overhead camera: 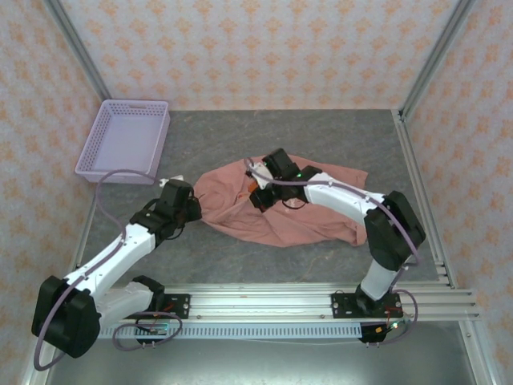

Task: Fold the inside-out t-shirt

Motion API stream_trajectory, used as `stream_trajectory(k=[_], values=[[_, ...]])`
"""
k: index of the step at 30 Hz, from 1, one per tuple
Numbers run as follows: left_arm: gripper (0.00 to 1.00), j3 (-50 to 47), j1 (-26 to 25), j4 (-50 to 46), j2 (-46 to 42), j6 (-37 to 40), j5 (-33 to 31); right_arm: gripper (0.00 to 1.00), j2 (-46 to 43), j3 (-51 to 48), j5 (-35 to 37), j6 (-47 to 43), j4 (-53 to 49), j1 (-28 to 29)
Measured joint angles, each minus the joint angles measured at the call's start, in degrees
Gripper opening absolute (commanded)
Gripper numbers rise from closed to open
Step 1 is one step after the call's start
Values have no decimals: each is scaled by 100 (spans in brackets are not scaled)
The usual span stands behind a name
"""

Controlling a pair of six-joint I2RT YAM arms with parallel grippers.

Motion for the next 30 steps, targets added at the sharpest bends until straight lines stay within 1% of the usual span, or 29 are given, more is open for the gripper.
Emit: stream_trajectory(k=[1,4,5,7,10,12,15,17,21,24,27,29,30], values=[[49,-44,-2,-4,-85,48,-13,0,26,90,-177,166,-13,-72],[65,-195,-44,92,-503,157,11,0,212,258,-629,627,-2,-262],[69,-262,-107,160,-682,208,11,0,291,278,-769,772,9,-326],[74,-407,-348,302,-1027,330,4,0,450,304,-981,1016,9,-455],[75,-575,-817,608,-1274,584,68,0,680,411,-1134,1241,-35,-595],[74,-588,-1121,855,-1108,822,177,0,804,516,-1158,1318,-85,-658],[73,-468,-1502,1134,-413,1182,273,0,881,640,-1154,1399,-177,-752],[71,-260,-1700,1226,284,1451,297,0,907,715,-1141,1432,-249,-835],[69,313,-1858,1314,1416,1849,179,0,1005,907,-1073,1423,-417,-975],[57,767,-1856,1394,2107,2079,-109,0,1080,1001,-1005,1403,-496,-1027],[34,1145,-1856,1473,2682,2271,-260,0,1121,1025,-962,1386,-557,-1040],[15,1408,-1856,1493,3075,2400,-267,0,1130,1038,-885,1386,-588,-1049],[10,1499,-1851,1497,3206,2415,-262,0,1130,1045,-828,1386,-595,-1054]])
